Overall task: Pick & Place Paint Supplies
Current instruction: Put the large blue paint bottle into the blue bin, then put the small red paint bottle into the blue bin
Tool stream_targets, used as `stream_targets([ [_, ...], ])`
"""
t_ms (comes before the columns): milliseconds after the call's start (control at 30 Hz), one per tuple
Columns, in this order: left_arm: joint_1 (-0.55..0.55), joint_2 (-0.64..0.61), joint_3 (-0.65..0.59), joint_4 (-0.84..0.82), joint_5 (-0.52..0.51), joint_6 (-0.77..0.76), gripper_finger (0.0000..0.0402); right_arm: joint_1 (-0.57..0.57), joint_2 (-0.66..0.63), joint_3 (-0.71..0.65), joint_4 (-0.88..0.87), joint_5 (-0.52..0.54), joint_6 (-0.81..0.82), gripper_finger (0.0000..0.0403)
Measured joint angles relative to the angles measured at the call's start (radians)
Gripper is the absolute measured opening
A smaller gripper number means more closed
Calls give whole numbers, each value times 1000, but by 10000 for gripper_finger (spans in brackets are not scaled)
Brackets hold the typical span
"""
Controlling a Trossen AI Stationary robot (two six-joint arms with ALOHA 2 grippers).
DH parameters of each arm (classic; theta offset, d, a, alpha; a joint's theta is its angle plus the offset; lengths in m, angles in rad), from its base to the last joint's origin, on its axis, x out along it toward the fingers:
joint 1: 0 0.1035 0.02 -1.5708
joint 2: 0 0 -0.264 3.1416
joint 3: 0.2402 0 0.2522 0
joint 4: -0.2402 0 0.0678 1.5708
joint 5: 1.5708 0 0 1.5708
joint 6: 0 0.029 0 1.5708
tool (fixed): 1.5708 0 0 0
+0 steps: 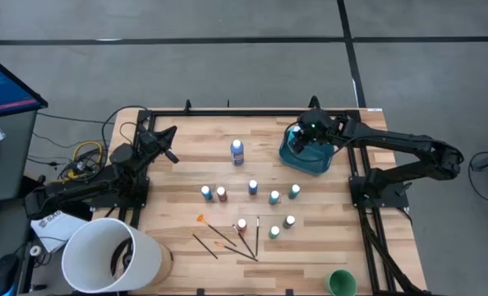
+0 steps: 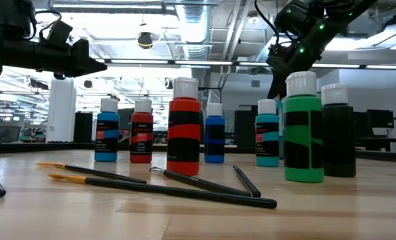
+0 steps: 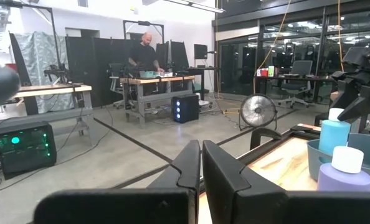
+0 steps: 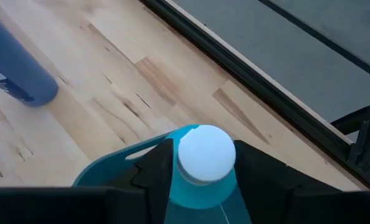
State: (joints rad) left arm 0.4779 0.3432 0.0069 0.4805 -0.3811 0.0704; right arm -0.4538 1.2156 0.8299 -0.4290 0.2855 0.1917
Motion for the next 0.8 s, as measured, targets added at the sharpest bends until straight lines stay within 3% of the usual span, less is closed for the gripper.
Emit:
stream_targets([
  [233, 0, 0, 0, 0, 0, 0, 8, 0, -3, 7, -6, 0, -24, 197],
  [433, 0, 0, 0, 0, 0, 0, 8, 23, -44, 114, -28, -39, -59, 245],
  [600, 0, 0, 0, 0, 0, 0, 8, 108, -72, 181, -30, -140, -60, 255],
  [800, 0, 0, 0, 0, 0, 0, 8, 264, -11, 183, 46, -157, -62, 255],
])
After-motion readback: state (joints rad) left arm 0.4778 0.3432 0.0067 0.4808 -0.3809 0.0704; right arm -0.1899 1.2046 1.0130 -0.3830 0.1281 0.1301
